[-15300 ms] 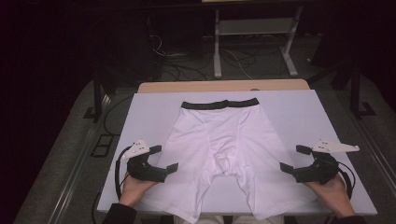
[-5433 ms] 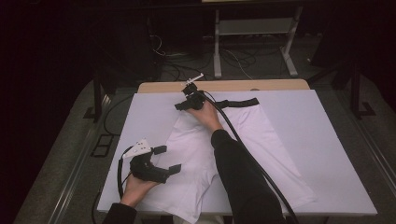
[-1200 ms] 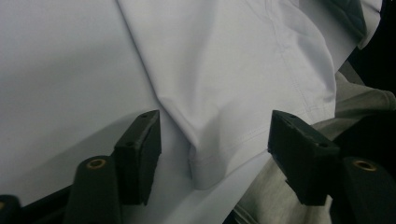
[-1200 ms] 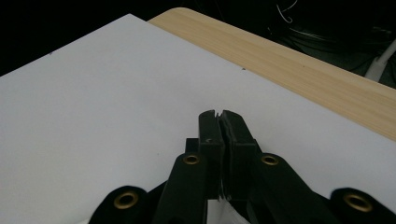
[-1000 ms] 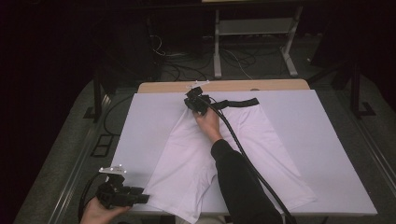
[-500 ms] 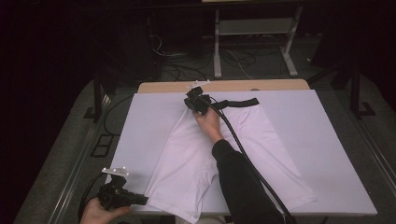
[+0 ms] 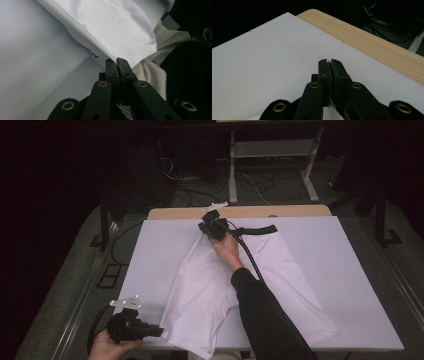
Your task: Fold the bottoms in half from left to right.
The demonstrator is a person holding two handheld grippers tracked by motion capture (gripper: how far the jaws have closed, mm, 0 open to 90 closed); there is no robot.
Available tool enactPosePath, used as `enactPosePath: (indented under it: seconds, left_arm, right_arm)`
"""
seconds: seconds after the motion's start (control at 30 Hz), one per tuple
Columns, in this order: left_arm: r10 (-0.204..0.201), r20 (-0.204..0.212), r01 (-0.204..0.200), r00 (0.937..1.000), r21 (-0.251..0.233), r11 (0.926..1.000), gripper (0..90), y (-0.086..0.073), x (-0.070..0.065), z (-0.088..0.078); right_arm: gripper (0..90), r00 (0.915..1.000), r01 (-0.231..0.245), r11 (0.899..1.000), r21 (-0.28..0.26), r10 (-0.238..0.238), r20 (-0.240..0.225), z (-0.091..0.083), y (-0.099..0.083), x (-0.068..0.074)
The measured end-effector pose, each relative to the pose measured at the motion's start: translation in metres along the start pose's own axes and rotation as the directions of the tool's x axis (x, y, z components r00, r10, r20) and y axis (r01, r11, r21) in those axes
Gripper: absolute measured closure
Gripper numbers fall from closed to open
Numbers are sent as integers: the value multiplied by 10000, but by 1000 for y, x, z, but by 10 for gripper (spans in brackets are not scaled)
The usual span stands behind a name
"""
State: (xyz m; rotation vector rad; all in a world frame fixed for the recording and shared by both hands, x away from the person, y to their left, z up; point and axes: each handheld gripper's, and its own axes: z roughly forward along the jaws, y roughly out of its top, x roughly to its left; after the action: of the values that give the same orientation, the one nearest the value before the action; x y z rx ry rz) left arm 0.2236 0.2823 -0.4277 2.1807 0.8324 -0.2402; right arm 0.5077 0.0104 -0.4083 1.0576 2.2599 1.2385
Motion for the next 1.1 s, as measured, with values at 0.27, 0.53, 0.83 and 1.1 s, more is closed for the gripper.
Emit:
enactPosePath:
  seconds: [0.27, 0.53, 0.83, 1.1]
  left_arm:
    - [960, 90, -961, 9953, 167, 9952, 871, 9, -14, 10]
    - [1445, 207, -1449, 9893, 208, 9892, 871, 20, -22, 15]
    - [1823, 797, -1847, 9800, 245, 9825, 871, 32, -34, 27]
    - [2155, 1012, -2179, 9713, 135, 9759, 871, 43, -43, 31]
  right_arm:
    - [862, 9999, 97, 9999, -38, -97, 35, -9, 1, -5]
    - [861, 9998, 214, 9998, -13, -214, -12, -18, 6, -10]
    - [861, 9995, 305, 9995, 36, -305, -9, -26, 8, -16]
    - [861, 9995, 311, 9995, -6, -311, 64, -34, 10, -23]
